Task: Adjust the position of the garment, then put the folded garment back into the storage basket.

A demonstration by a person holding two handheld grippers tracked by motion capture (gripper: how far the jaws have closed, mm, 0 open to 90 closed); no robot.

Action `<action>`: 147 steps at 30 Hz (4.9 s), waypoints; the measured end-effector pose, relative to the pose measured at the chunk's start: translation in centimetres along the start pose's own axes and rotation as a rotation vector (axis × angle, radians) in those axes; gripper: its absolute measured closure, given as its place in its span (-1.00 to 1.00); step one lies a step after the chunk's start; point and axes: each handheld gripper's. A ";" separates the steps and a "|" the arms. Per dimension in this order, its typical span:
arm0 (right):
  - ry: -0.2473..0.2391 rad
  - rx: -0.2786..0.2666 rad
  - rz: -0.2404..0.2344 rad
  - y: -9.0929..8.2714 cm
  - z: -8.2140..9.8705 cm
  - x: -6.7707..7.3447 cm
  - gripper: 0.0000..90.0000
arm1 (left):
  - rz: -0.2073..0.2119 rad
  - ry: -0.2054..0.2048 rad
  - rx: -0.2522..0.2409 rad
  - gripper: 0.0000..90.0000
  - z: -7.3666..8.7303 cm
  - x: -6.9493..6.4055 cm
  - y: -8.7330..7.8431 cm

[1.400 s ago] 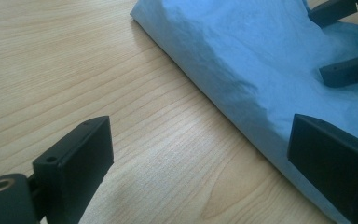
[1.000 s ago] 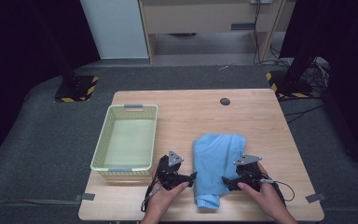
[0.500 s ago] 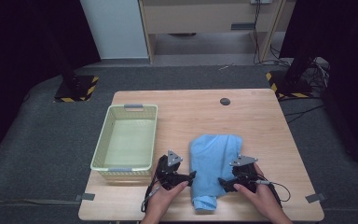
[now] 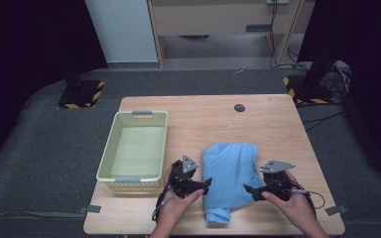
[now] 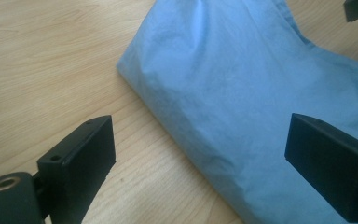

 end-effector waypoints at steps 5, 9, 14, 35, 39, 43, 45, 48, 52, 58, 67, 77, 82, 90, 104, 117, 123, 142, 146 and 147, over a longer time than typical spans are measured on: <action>0.001 0.017 0.018 -1.7 0.6 -1.4 -0.67 | 0.004 -0.007 0.051 -0.87 -1.8 0.1 0.7; -0.009 0.023 0.026 -2.7 1.3 -1.6 -0.62 | 0.030 -0.014 0.054 -0.90 -3.1 0.3 1.5; -0.017 0.051 0.046 -2.8 1.9 -1.3 -0.59 | 0.022 -0.017 0.065 -0.89 -4.2 1.0 3.1; 0.055 0.041 -0.012 -2.1 3.1 -1.2 -0.57 | -0.021 -0.069 0.123 -0.86 -5.0 3.1 6.9; 0.067 0.047 -0.015 -1.8 3.3 -1.3 -0.59 | -0.029 -0.087 0.115 -0.85 -4.6 3.6 7.2; 0.078 0.063 -0.023 -1.3 3.6 -1.2 -0.62 | -0.033 -0.104 0.106 -0.85 -4.7 4.2 7.2; 0.078 0.071 -0.025 -1.0 3.7 -1.3 -0.63 | -0.028 -0.115 0.104 -0.85 -4.7 4.4 7.2; 0.086 0.076 -0.025 -0.7 3.8 -1.3 -0.64 | -0.030 -0.119 0.105 -0.85 -4.7 4.6 7.2; 0.089 0.074 -0.037 -0.5 3.8 -1.2 -0.64 | -0.026 -0.115 0.110 -0.85 -4.6 4.8 7.3; 0.081 0.100 -0.050 0.4 3.7 -1.0 -0.63 | -0.026 -0.120 0.101 -0.85 -4.8 4.9 7.5; 0.040 0.124 -0.048 1.6 2.8 -0.6 -0.50 | -0.022 -0.108 0.091 -0.81 -5.0 4.8 8.0; -0.034 0.126 -0.055 1.7 2.5 0.2 -0.11 | -0.015 -0.125 0.094 -0.74 -4.3 5.5 10.1; -0.034 0.119 -0.061 1.6 2.5 0.1 0.03 | -0.008 -0.128 0.112 -0.71 -3.5 5.8 11.2; -0.040 0.120 -0.068 1.7 2.3 0.2 0.21 | -0.008 -0.111 0.117 -0.68 -3.1 6.1 11.8; -0.044 0.140 -0.099 1.8 1.9 0.6 0.64 | 0.012 -0.029 0.090 0.00 -2.7 5.2 11.4; -0.054 0.151 -0.087 2.2 1.4 1.0 0.85 | 0.021 -0.053 0.058 0.45 -2.3 4.7 11.2; -0.062 0.154 -0.080 2.2 1.3 1.1 0.86 | 0.020 -0.060 0.048 0.59 -2.1 4.5 11.1; -0.100 0.133 -0.099 1.8 0.5 1.8 0.87 | -0.004 -0.047 0.021 0.64 -2.6 4.5 9.8; -0.107 0.131 -0.101 1.7 0.3 1.8 0.87 | -0.002 -0.049 0.020 0.64 -2.7 4.5 9.7; -0.107 0.129 -0.100 1.7 0.3 1.8 0.87 | -0.002 -0.049 0.020 0.64 -2.7 4.5 9.6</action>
Point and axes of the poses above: each handheld gripper's, and its own axes: y roughly forward along the jaws, z roughly out of its underside, x roughly to its left, and after that the axes turned 5 degrees about -x, right-handed
